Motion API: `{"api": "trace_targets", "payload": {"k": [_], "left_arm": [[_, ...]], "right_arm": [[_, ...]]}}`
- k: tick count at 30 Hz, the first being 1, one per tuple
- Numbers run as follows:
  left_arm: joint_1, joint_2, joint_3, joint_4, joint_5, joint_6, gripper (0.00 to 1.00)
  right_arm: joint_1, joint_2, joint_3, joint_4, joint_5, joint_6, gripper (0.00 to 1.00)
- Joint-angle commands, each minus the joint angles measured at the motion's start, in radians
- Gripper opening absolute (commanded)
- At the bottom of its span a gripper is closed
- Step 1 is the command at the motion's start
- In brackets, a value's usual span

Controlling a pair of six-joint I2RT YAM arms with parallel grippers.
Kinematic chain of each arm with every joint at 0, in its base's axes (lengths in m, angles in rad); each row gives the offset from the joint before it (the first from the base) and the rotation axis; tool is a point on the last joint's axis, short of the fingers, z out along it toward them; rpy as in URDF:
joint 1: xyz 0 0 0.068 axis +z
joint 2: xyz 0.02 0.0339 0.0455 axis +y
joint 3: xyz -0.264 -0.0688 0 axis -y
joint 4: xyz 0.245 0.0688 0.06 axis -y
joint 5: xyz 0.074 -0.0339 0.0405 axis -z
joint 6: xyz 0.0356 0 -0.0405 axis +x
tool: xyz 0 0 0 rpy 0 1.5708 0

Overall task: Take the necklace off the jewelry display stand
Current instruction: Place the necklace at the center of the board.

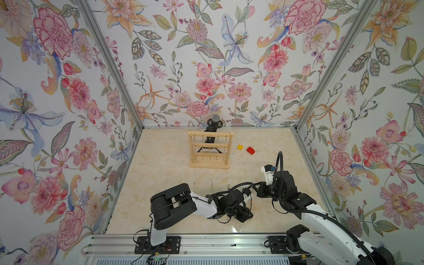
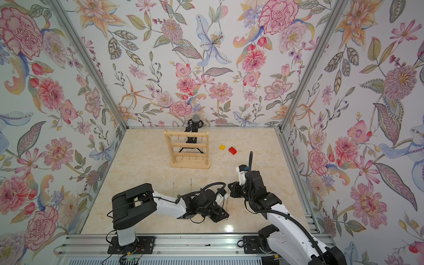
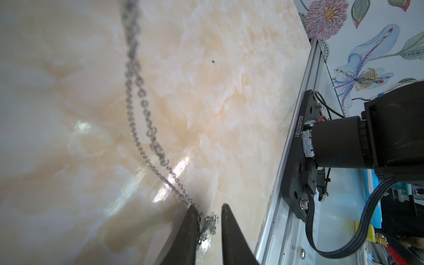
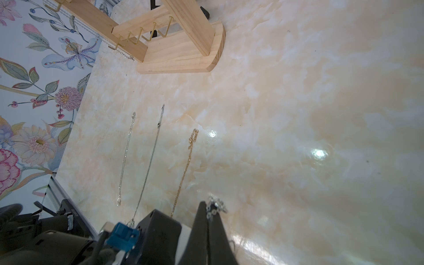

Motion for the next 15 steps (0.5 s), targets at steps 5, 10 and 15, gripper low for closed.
{"api": "trace_targets", "payload": {"k": [5,10,15], "left_arm": [[-0.006,-0.024,-0.018,-0.049,-0.069,0.008,0.23],[-0.012,-0.052,-0.022,-0.099,-0.122,0.016,0.28],[-0.017,-0.076,-0.025,-0.132,-0.162,0.021,0.34]], "right_arm": [[0.003,0.007,0.013,0.016,0.015,-0.017,0.0],[0.003,0.023,0.015,0.017,0.017,-0.022,0.0],[0.004,0.036,0.013,0.02,0.02,-0.024,0.0]]}}
